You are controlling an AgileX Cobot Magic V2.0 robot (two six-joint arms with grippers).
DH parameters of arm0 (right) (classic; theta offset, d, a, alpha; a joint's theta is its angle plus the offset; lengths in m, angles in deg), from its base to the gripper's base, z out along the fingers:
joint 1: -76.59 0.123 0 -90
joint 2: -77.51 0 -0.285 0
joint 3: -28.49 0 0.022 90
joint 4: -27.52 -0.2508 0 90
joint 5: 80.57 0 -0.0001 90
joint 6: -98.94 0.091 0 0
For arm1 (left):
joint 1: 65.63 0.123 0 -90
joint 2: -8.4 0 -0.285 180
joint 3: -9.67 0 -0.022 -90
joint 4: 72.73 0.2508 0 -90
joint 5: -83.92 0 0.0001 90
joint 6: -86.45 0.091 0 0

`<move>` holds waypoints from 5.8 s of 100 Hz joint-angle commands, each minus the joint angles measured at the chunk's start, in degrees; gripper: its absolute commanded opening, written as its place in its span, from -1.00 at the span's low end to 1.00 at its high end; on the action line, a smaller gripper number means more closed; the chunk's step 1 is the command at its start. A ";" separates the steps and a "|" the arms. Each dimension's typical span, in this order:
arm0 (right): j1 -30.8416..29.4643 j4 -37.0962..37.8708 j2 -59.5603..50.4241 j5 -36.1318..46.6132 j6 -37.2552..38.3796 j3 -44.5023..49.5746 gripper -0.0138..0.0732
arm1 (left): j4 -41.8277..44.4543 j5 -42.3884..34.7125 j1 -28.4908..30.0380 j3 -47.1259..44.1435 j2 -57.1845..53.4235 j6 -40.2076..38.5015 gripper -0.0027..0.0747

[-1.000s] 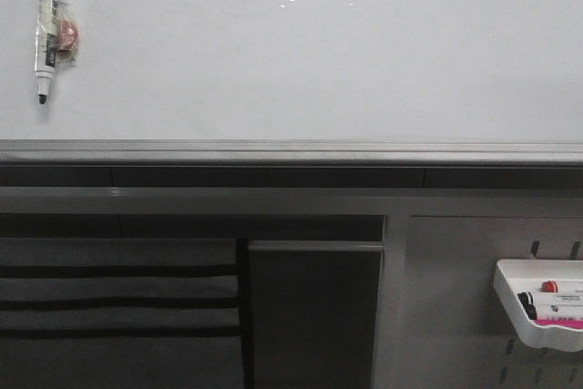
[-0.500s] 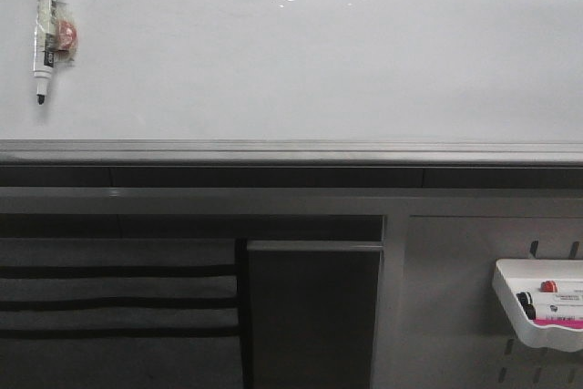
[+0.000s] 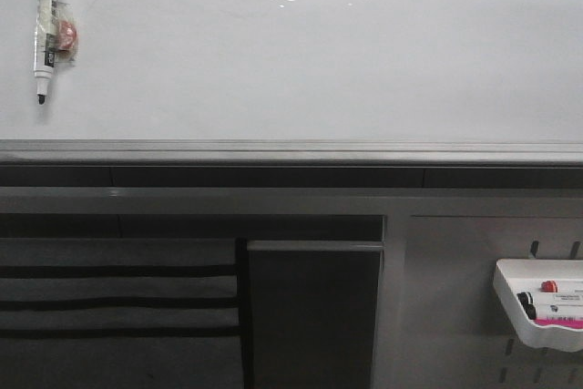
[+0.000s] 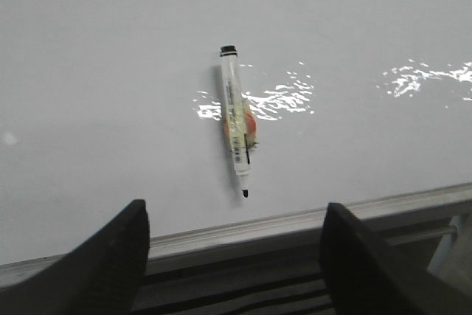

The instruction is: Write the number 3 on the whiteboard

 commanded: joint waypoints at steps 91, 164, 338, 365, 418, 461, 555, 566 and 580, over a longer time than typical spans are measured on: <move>-0.42 -2.26 0.78 1.50 -0.48 -1.90 0.28 | -0.30 -26.27 -4.47 15.80 51.35 -0.05 0.34; -0.42 -2.26 0.78 1.18 -0.48 -1.90 0.28 | -2.07 -25.84 -3.31 18.33 55.32 -0.05 -0.81; 37.80 -32.13 42.70 -19.58 -63.35 -33.90 0.24 | -4.67 34.23 -37.35 34.92 41.05 33.38 -0.98; 37.80 -34.59 42.64 -19.69 -63.38 -33.90 -0.08 | -4.67 34.23 -37.35 34.92 41.05 33.38 -0.98; 37.80 -33.16 42.64 -20.98 -63.38 -33.90 -0.09 | -4.67 34.23 -37.35 34.92 41.05 33.38 -0.98; 37.80 -33.16 42.64 -21.20 -63.38 -33.90 -0.64 | -4.67 34.23 -37.35 34.92 41.05 33.38 -0.98; 29.71 -22.47 34.70 -23.24 -44.88 -33.21 -0.64 | -9.51 29.50 -23.27 28.47 24.52 30.51 0.13; 23.93 -20.37 31.32 -22.72 -39.49 -29.77 -0.64 | -9.51 24.50 -18.73 22.32 19.48 27.47 0.13; 15.57 -20.37 27.35 -19.29 -31.54 -22.78 -0.64 | -9.51 18.25 -12.48 15.71 14.26 21.16 0.12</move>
